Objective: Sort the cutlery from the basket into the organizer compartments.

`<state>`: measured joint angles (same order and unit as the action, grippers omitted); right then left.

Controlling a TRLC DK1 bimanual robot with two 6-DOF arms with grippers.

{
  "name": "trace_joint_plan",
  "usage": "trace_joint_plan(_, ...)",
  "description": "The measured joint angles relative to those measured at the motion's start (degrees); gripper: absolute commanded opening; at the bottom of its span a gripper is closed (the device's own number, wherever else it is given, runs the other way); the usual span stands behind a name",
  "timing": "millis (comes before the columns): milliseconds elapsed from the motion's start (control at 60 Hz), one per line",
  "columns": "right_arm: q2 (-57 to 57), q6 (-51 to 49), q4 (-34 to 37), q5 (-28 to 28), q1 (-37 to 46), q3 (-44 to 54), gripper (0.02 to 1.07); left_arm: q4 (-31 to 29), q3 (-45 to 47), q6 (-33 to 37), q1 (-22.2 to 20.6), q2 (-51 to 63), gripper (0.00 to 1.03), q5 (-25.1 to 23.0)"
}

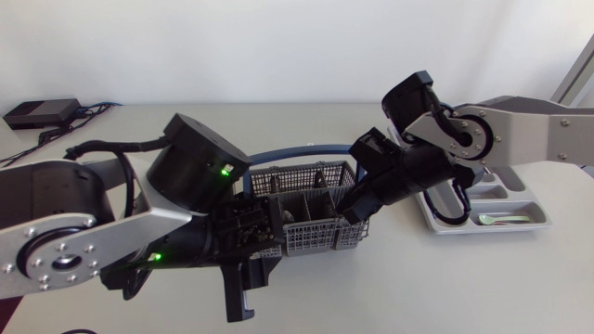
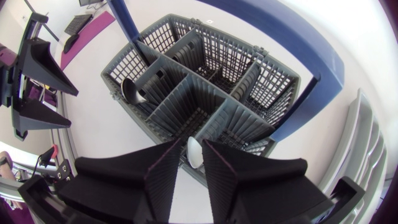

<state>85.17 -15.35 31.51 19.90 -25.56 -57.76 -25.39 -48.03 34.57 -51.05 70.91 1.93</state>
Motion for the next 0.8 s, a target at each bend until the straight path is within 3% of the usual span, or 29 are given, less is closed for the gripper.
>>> trace_joint_plan(83,0.0,0.0,0.0,-0.6,0.0,0.0,0.27,0.0,0.4,0.0,0.0,-0.4,0.54,0.0)
trace_joint_plan(300,0.1,0.0,0.0,-1.9,-0.2,0.0,0.08,0.0,0.5,0.0,0.0,-0.4,0.54,-0.2)
trace_joint_plan(800,-0.6,0.0,2.8,-1.1,-1.3,-0.9,0.08,0.0,1.1,0.0,0.0,-0.8,0.54,-0.2)
